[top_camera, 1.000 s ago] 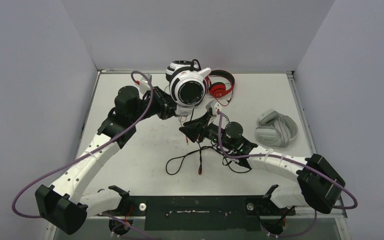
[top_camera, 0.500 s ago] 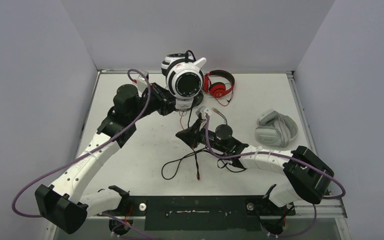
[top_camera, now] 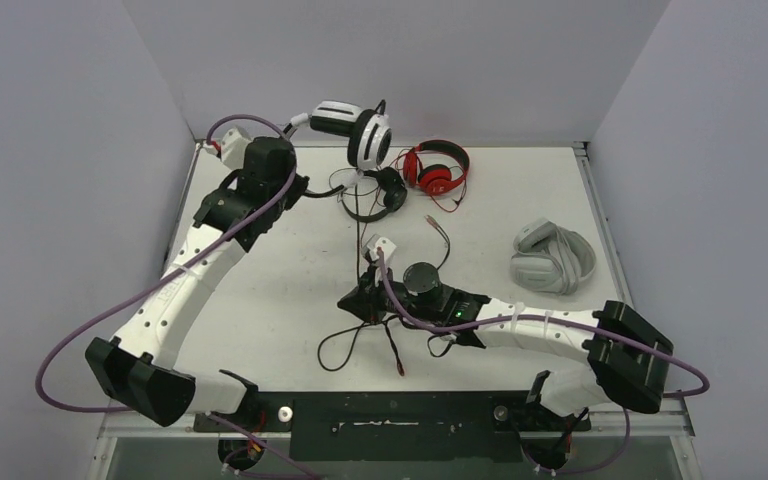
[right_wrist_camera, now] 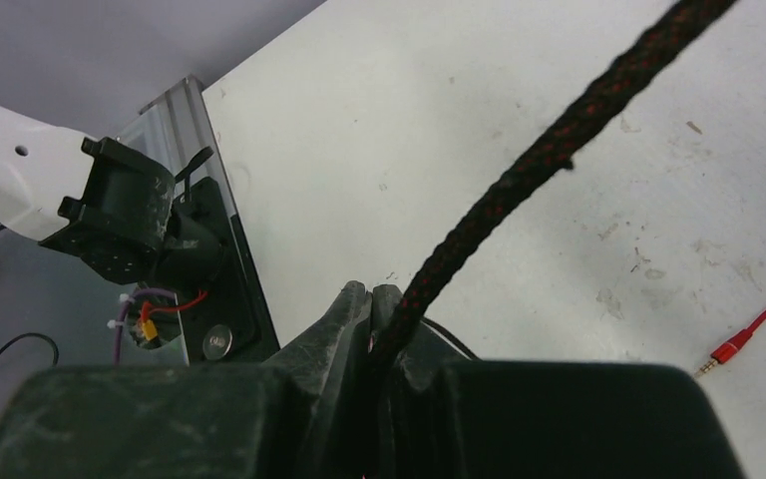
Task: Wrap the headphones
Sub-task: Wrap the headphones cable around the headphones.
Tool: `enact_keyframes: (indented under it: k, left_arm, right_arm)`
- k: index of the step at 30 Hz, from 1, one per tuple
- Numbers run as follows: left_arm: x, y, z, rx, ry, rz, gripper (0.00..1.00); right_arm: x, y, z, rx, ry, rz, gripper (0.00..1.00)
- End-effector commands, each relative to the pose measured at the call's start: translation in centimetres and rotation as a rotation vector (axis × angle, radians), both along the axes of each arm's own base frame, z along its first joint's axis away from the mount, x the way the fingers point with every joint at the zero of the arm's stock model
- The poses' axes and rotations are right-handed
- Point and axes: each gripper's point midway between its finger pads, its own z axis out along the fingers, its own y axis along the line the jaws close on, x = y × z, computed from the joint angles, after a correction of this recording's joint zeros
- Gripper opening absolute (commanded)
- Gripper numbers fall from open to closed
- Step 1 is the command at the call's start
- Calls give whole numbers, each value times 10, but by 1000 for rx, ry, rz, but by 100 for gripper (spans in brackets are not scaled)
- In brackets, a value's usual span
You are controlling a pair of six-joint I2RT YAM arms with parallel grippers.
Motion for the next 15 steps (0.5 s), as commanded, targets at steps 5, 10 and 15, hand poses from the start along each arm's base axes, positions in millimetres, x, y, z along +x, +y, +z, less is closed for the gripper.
enact_keyframes:
  k: [5, 10, 15]
  left_arm:
    - [7, 93, 19, 577, -39, 335, 0]
    - [5, 112, 5, 852, 45, 322, 0]
    - [7, 101, -23, 1024, 93, 154, 0]
  right_arm:
    - [-5, -10, 52, -103, -67, -43, 0]
    - [2, -24, 88, -140, -123, -94, 0]
    - [23, -39, 123, -211, -204, -187, 0]
